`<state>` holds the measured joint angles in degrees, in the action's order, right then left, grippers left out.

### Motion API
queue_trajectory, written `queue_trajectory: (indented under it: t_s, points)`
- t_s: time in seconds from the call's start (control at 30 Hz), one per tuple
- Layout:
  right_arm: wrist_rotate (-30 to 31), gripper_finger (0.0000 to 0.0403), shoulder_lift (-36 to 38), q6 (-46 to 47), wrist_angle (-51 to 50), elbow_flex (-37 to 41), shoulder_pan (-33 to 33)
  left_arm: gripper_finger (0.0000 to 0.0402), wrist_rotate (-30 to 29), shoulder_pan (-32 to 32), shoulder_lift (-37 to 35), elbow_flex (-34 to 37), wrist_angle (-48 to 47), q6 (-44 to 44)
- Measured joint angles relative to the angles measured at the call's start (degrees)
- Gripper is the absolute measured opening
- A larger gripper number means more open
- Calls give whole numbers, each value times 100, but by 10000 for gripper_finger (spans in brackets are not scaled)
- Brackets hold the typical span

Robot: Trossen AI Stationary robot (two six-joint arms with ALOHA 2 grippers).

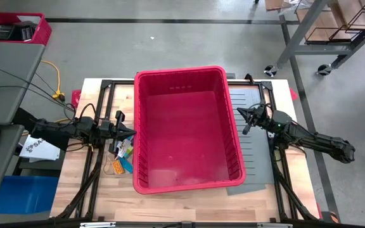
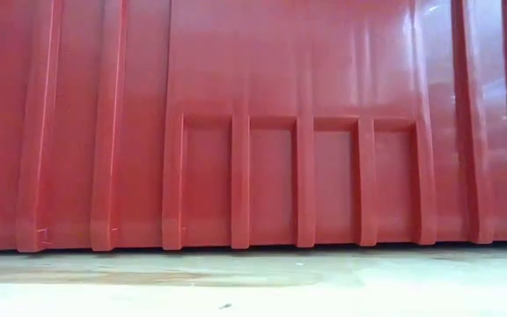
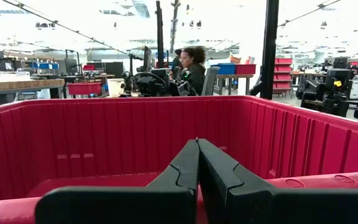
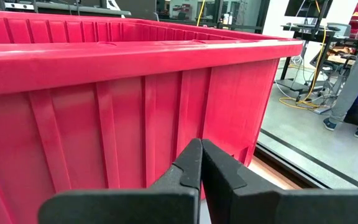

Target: Sort Items/Unsort Items

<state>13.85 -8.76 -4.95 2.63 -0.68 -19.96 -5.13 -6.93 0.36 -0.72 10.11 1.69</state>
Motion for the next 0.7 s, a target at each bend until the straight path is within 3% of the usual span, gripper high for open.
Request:
queue_trajectory:
  t_s: [0.7]
  points:
    - [0,0,0,0,0,1,0,1,2,-1,0,1,0,-2]
